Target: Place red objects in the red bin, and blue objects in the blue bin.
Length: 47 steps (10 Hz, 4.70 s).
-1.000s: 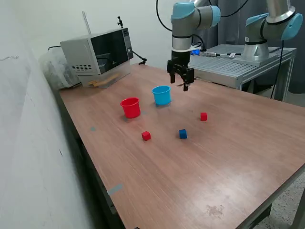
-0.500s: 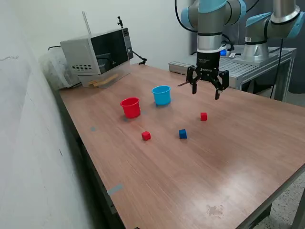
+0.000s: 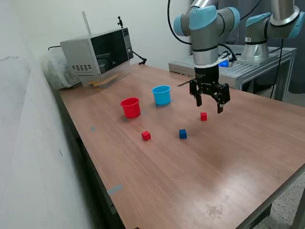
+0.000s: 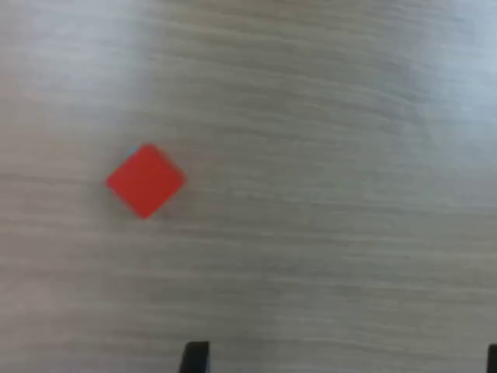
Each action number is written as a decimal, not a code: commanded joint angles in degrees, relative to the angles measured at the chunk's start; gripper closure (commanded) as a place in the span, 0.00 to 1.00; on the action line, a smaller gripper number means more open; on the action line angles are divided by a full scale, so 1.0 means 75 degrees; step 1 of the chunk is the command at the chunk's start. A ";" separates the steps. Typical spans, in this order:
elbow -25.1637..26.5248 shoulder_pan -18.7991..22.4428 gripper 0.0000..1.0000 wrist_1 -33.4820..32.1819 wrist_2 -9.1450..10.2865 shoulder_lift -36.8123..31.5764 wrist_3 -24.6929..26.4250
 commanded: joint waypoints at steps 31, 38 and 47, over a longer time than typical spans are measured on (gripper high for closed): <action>-0.2073 -0.0516 1.00 0.0209 -0.0445 0.1839 0.2915; 0.0326 -0.1016 1.00 -0.0506 -0.1711 -0.0792 0.1123; 0.1911 -0.2893 1.00 -0.0483 -0.1723 -0.1911 0.0079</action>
